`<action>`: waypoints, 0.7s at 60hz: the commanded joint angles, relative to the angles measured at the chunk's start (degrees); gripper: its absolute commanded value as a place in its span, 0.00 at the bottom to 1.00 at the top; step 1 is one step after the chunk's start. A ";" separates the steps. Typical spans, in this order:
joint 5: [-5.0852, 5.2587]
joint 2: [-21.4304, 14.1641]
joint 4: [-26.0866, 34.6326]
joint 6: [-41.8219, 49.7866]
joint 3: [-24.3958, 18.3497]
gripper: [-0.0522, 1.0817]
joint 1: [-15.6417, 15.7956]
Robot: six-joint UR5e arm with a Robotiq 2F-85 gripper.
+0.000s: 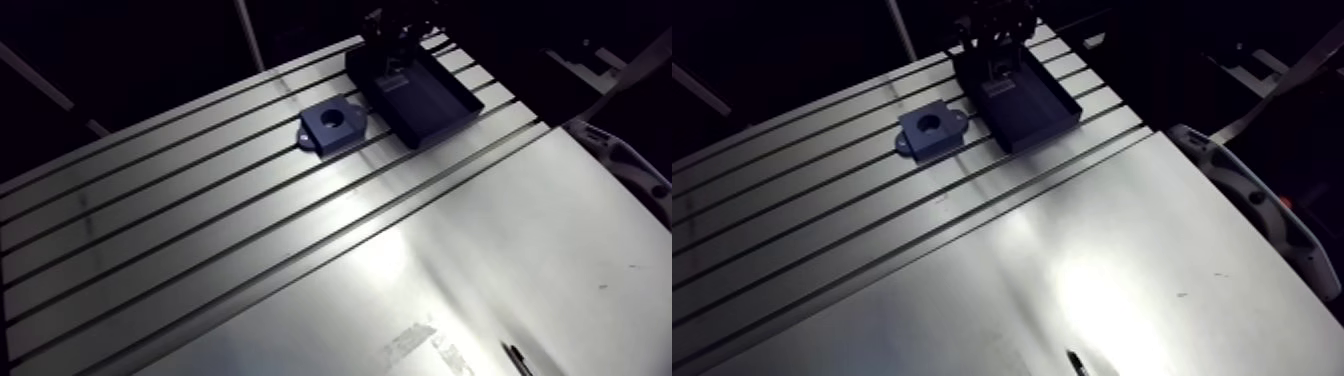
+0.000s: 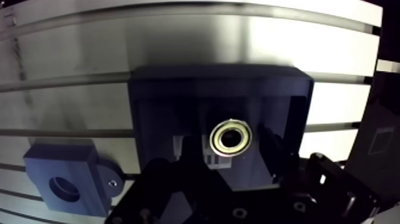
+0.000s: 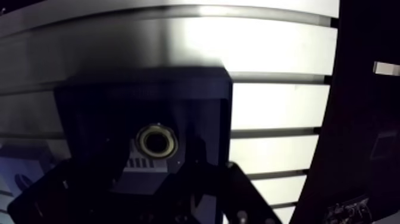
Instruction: Pick up the bearing and press it into the housing until flush.
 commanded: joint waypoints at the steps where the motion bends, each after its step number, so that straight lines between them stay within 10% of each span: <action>1: 0.00 0.19 -0.01 0.17 -0.18 0.40 0.09; 42: -0.17 0.36 0.06 0.17 -0.18 0.45 0.09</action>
